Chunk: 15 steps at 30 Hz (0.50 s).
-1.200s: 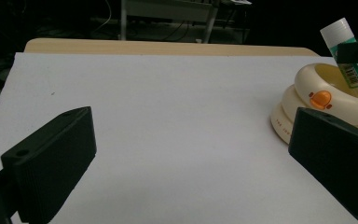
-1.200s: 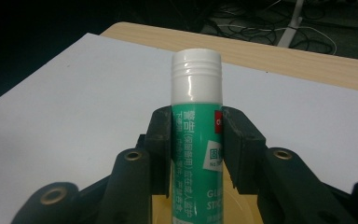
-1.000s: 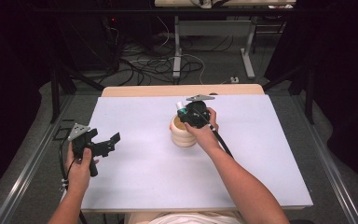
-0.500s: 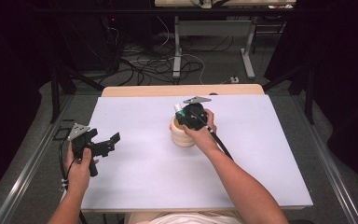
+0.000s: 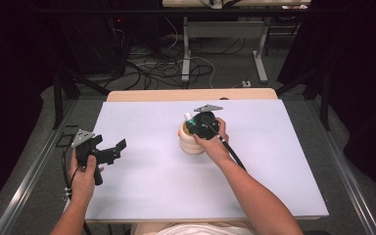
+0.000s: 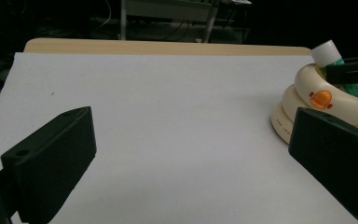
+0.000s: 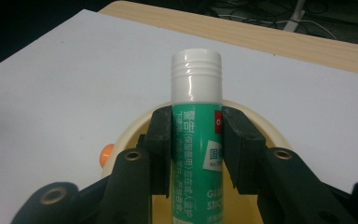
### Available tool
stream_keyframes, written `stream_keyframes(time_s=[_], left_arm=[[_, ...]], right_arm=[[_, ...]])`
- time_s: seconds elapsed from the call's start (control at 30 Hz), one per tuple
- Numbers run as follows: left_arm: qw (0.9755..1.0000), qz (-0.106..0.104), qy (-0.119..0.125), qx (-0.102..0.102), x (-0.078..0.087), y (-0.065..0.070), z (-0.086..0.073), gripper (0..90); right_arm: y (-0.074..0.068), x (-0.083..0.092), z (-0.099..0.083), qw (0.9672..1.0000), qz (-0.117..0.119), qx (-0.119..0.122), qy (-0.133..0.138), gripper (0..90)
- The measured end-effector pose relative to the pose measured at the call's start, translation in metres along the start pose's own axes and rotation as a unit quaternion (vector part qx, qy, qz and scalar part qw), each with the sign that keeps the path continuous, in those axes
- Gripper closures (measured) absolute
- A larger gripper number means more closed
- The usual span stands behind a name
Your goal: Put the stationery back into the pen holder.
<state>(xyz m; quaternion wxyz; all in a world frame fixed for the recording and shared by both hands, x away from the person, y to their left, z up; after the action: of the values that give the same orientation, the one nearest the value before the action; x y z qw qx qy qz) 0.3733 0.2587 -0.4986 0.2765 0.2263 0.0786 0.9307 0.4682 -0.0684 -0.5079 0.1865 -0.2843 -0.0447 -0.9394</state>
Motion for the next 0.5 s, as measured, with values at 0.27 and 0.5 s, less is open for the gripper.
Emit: stream_keyframes(time_s=[0.27, 0.5], left_arm=[[1.0000, 0.000, 0.000, 0.000, 0.0004, -0.0001, 0.0002, 0.5], [1.0000, 0.001, 0.000, 0.000, 0.0005, -0.0003, 0.0002, 0.5]], right_arm=[[-0.0002, 0.0023, -0.0022, 1.0000, 0.004, -0.002, -0.008, 65.3], [-0.0015, 0.0077, -0.0002, 0.9999, 0.010, -0.004, -0.002, 57.4]])
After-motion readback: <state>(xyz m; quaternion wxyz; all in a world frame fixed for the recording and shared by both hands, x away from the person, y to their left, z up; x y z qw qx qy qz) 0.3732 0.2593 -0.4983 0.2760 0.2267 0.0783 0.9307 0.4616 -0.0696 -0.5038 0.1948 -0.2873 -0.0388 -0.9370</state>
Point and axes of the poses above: each handheld gripper's, and its own axes: x roughly backward along the jaws, z roughly out of its top, y roughly to its right, the point moved 3 cm from there along -x, roughly forward along the jaws, and after that the axes turned 9 degrees about -z, right-handed, at the moved point
